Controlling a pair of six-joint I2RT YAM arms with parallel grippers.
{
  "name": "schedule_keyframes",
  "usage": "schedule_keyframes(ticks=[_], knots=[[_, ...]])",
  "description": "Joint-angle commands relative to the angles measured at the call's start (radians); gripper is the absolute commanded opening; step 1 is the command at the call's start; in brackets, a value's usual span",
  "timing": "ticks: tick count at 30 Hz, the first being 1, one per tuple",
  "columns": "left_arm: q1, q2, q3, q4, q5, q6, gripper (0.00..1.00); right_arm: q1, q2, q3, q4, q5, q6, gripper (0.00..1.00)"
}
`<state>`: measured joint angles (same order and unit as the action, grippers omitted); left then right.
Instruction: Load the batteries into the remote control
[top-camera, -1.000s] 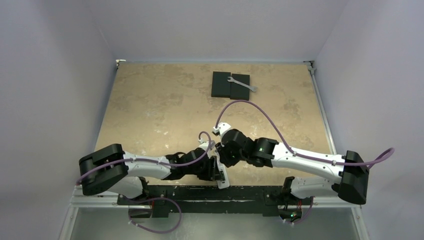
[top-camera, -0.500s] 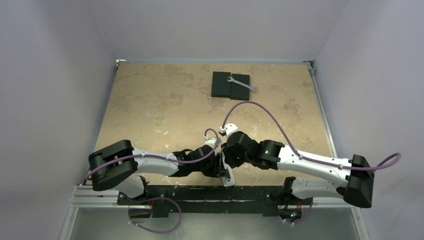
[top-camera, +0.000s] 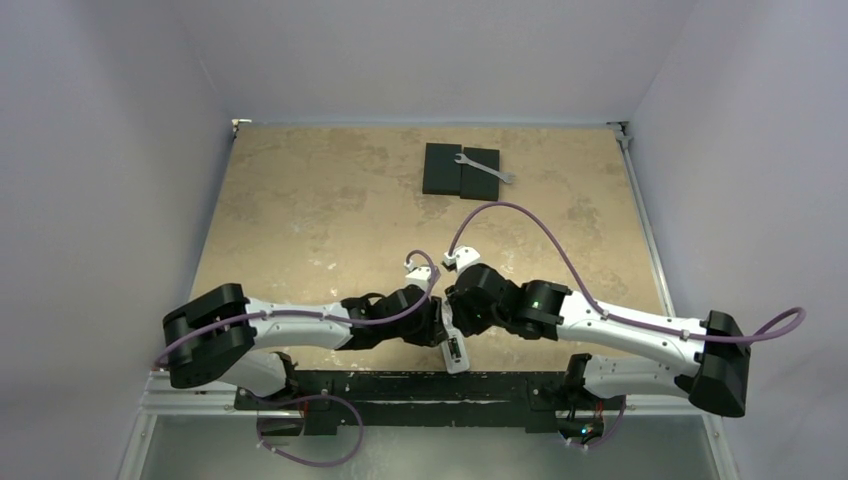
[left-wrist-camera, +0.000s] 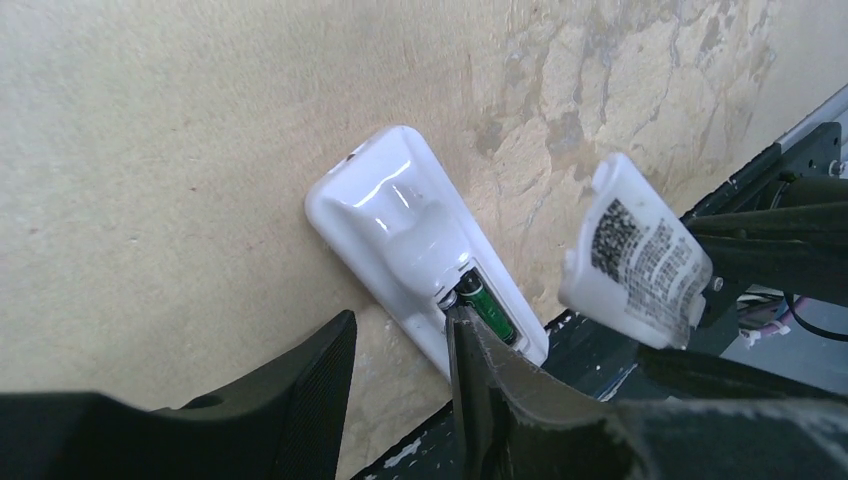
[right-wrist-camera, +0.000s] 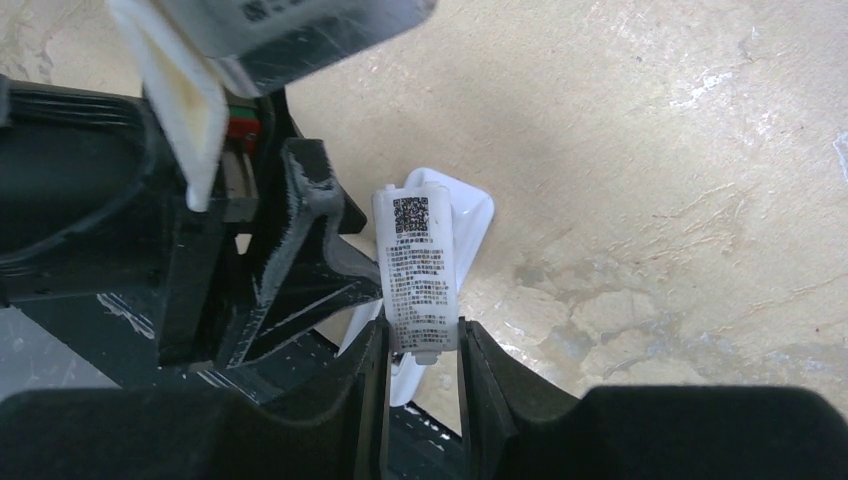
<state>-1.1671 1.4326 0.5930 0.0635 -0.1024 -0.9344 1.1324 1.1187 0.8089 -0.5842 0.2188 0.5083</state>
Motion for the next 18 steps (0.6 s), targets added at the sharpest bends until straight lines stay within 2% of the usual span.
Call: schedule_keyframes(ticks=[1,5,13,18], knots=[[0.007,-0.068,0.034,-0.052,-0.077,0.056,0.38,0.004,-0.029,-0.007,-0.024,0.024,0.048,0.22],[0.029,-0.078,0.044,-0.062,-0.076,0.083,0.39,0.004,-0.040,-0.011,-0.046,0.026,0.073,0.22],[0.150,-0.071,0.051,0.018,0.082,0.132,0.40,0.004,-0.093,-0.005,-0.094,0.071,0.108,0.22],[0.170,-0.040,0.121,0.023,0.111,0.181,0.40,0.004,-0.132,-0.012,-0.090,0.066,0.130,0.22]])
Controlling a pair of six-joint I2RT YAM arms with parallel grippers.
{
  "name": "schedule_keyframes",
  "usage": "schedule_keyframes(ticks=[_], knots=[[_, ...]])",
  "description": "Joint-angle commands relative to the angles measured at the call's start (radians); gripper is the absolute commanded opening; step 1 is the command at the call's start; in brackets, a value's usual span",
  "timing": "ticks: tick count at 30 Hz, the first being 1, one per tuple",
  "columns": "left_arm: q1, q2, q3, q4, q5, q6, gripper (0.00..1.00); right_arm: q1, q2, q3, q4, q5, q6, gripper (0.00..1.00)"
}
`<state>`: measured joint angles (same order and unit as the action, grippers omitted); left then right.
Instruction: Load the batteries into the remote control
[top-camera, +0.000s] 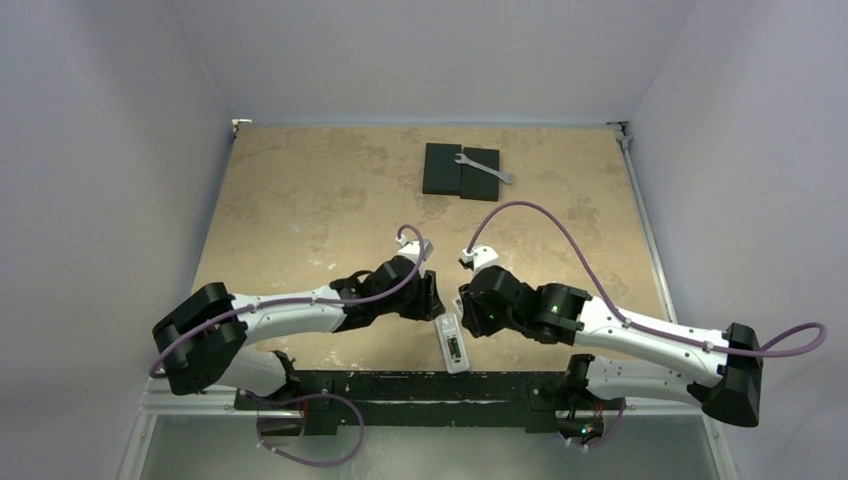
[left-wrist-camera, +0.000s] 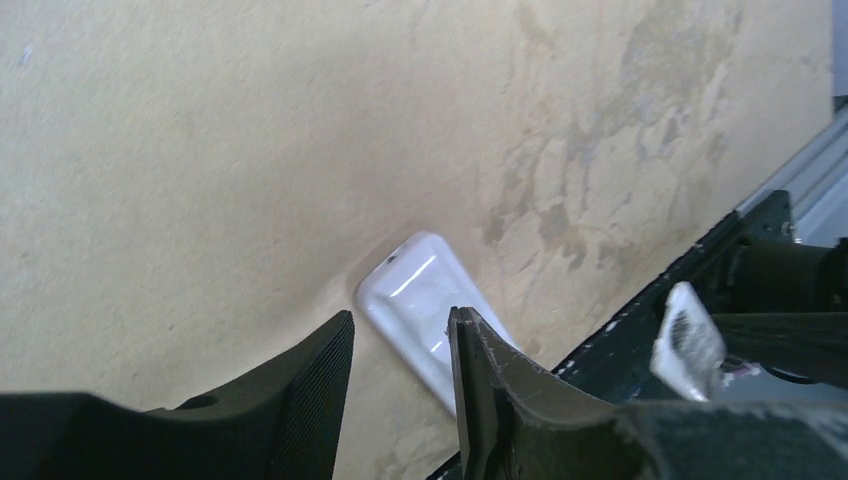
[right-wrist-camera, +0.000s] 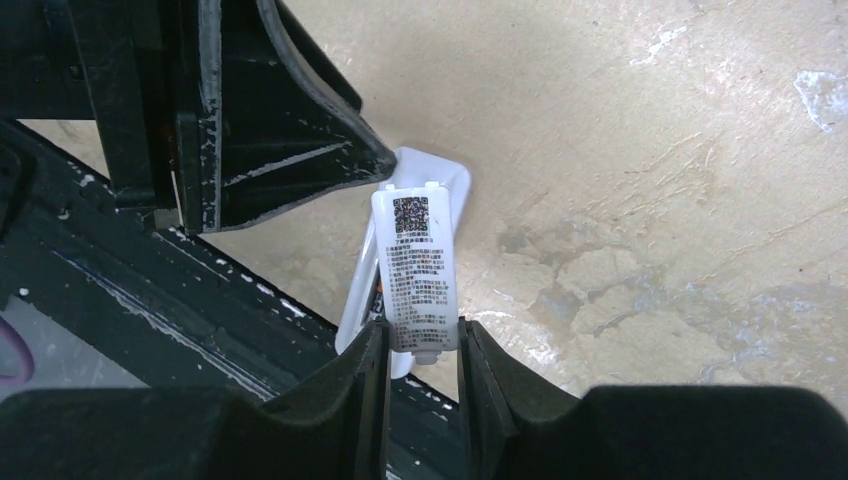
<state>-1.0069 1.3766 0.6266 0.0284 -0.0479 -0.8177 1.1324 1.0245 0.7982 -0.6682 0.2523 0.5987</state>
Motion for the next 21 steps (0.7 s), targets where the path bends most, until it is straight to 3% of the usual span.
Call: schedule_keyframes(ticks=[1,16,21], knots=[[0.012,0.033,0.103,0.062,0.080,0.073,0.41,0.004,-0.050,-0.002,-0.001,0.030,0.042,0.22],[0.019,0.334,0.238,0.202,0.351,0.042,0.41,0.004,-0.081,0.018,-0.008,0.028,0.046,0.21],[0.019,0.378,0.240,0.193,0.366,0.032,0.40,0.004,-0.069,0.011,-0.005,0.022,0.042,0.21]])
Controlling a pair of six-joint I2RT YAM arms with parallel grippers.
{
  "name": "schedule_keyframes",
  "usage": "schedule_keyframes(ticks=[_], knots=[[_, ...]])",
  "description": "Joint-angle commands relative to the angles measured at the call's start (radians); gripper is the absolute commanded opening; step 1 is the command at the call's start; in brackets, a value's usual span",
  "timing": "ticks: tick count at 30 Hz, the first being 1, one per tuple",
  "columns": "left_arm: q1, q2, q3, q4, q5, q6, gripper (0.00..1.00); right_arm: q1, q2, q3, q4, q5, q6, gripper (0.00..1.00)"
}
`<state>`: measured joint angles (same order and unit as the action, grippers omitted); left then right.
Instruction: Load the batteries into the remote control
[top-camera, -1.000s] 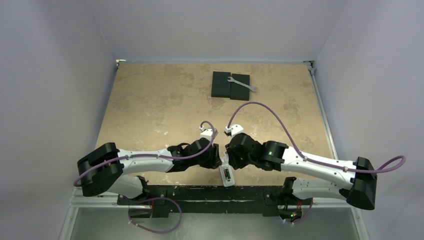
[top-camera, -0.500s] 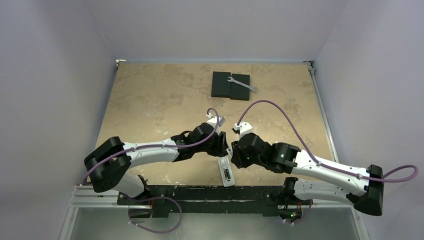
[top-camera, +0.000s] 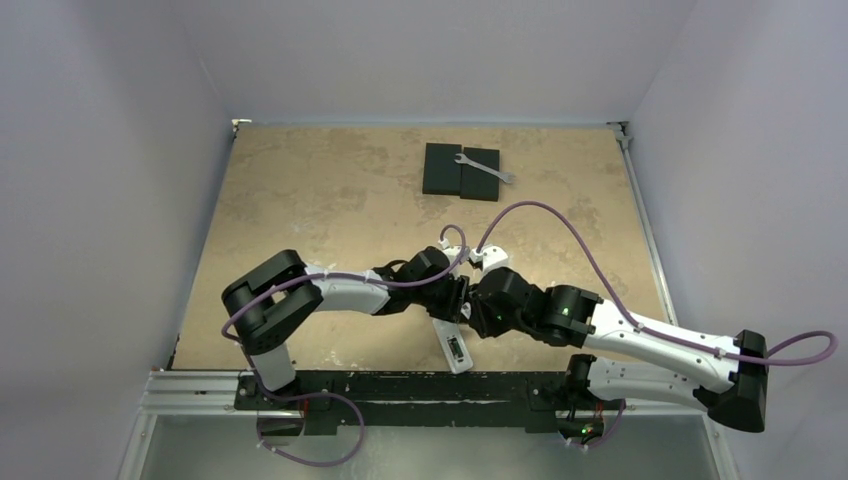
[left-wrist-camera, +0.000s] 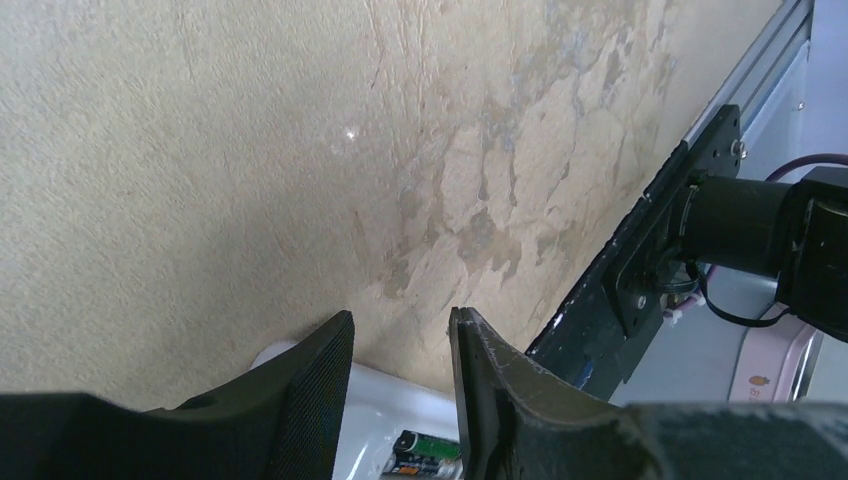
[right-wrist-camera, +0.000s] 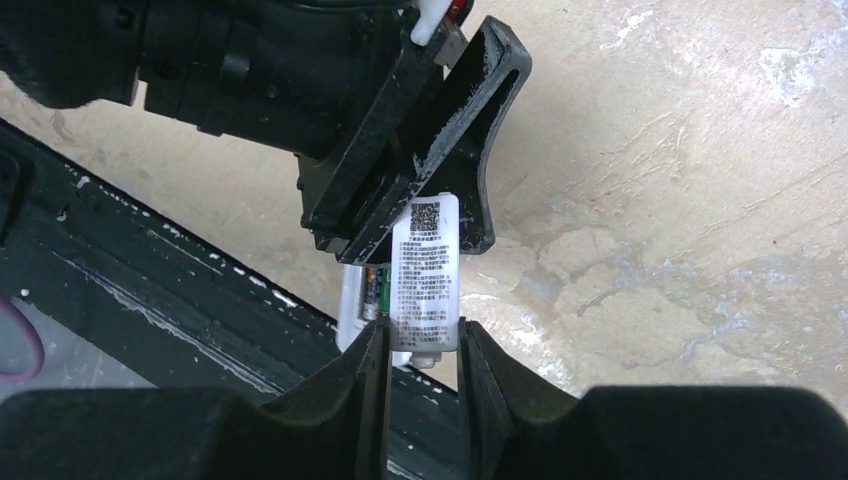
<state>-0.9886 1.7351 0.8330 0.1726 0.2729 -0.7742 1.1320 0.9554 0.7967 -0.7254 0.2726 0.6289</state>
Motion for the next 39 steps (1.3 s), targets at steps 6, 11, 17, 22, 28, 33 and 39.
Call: schedule_keyframes(ticks=[6,11,17,22,28,33,39], knots=[[0.001,0.009,0.016,0.009,0.007,0.002,0.40,0.005,0.000,0.006,0.057,-0.002,0.009,0.21],[0.001,-0.040,-0.009,-0.038,-0.039,0.017,0.40,0.005,0.006,0.003,0.061,-0.009,0.005,0.22],[0.000,-0.103,-0.040,-0.079,-0.085,0.031,0.40,0.005,0.037,-0.021,0.079,-0.053,-0.005,0.22],[0.000,-0.159,-0.051,-0.122,-0.135,0.046,0.40,0.005,0.062,-0.022,0.089,-0.068,-0.015,0.22],[0.001,-0.258,-0.055,-0.233,-0.264,0.085,0.40,0.005,0.110,-0.006,0.080,-0.090,-0.045,0.22],[0.001,-0.386,-0.049,-0.332,-0.353,0.113,0.40,0.006,0.165,0.027,0.074,-0.102,-0.081,0.22],[0.003,-0.536,-0.038,-0.441,-0.395,0.137,0.40,0.006,0.247,0.078,0.031,-0.100,-0.115,0.22]])
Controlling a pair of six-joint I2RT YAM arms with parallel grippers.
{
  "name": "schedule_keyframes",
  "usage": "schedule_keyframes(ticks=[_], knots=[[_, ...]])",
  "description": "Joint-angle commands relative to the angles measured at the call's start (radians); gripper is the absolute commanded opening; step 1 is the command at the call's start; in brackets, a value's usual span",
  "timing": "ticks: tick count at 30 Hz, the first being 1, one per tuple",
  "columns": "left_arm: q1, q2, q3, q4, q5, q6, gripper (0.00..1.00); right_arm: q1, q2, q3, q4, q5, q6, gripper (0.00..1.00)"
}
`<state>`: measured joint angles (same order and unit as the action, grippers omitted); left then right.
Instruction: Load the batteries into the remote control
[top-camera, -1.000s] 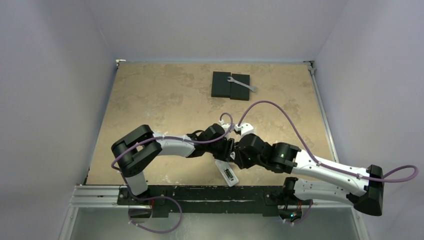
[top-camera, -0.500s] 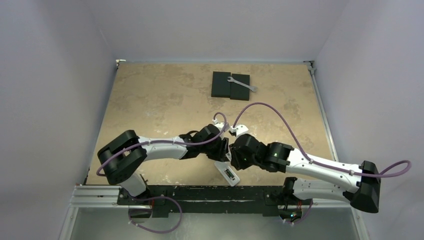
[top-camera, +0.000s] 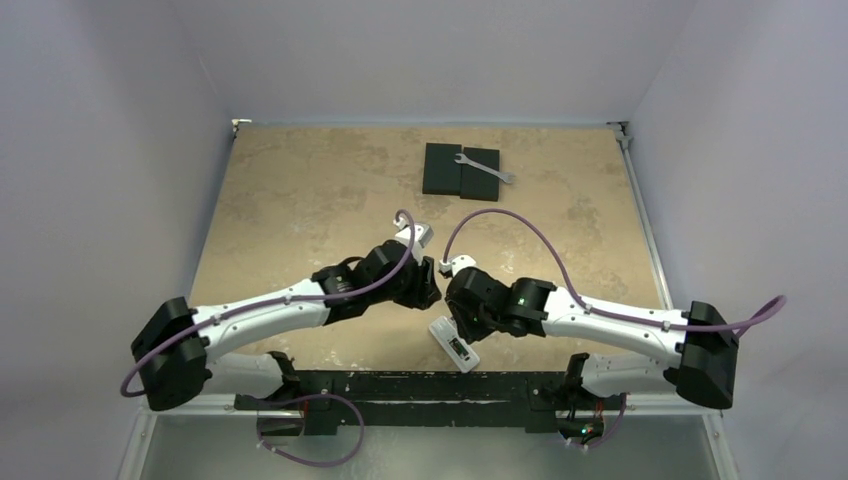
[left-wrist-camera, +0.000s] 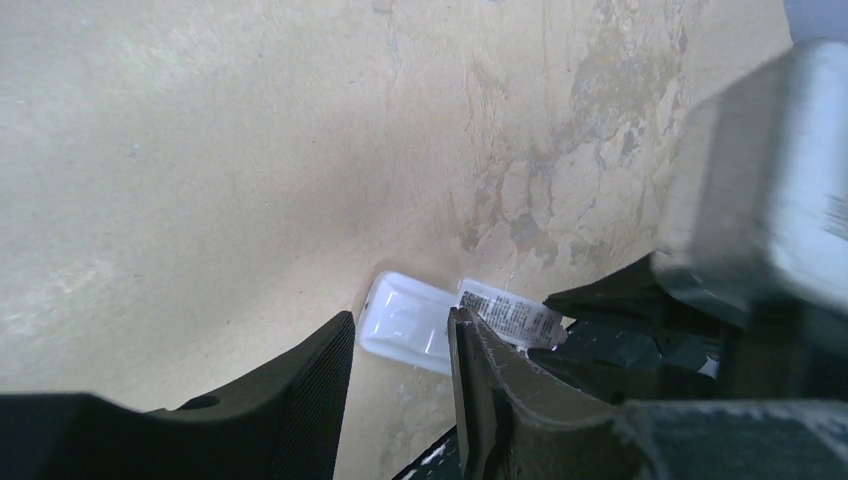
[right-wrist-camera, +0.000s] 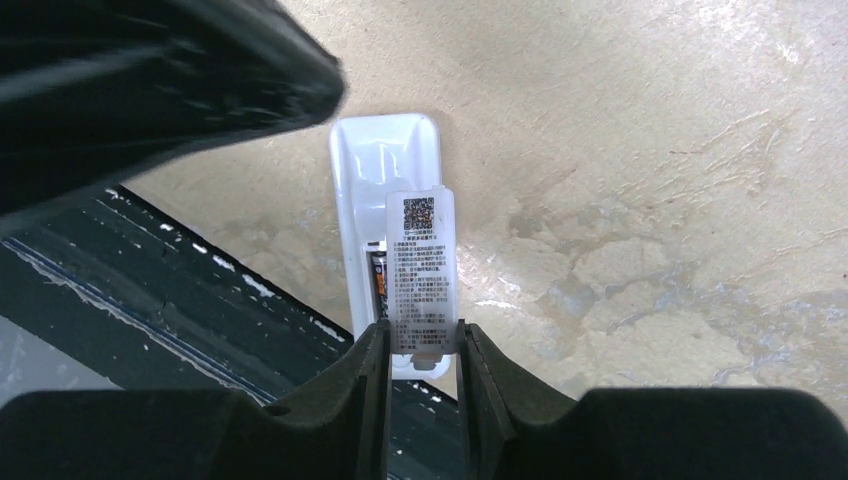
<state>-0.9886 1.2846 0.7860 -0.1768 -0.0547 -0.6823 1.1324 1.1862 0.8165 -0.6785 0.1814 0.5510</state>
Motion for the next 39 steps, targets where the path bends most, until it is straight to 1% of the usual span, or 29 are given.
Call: schedule_keyframes(ticks=[1,7,15,20,23,27,32,39], knots=[[0.003,-0.107,0.012,-0.114,-0.081,0.050,0.40,0.006,0.016,0.060,-0.016,-0.008,-0.037,0.22],[0.003,-0.210,0.055,-0.245,-0.150,0.068,0.40,0.006,0.001,0.059,-0.012,-0.027,-0.033,0.20],[0.004,-0.372,0.170,-0.434,-0.250,0.111,0.41,0.007,-0.009,0.054,-0.029,-0.045,-0.013,0.19],[0.003,-0.452,0.183,-0.449,-0.320,0.172,0.41,0.014,-0.009,0.053,-0.053,-0.044,0.016,0.19],[0.003,-0.513,0.152,-0.433,-0.400,0.189,0.41,0.027,-0.006,0.048,-0.067,-0.037,0.041,0.19],[0.003,-0.580,0.137,-0.430,-0.450,0.194,0.43,0.058,-0.005,0.033,-0.059,-0.035,0.082,0.18],[0.003,-0.591,0.136,-0.441,-0.489,0.199,0.43,0.093,0.023,0.028,-0.052,-0.016,0.113,0.18],[0.004,-0.589,0.141,-0.454,-0.505,0.193,0.43,0.100,0.029,-0.013,-0.003,0.005,0.148,0.19]])
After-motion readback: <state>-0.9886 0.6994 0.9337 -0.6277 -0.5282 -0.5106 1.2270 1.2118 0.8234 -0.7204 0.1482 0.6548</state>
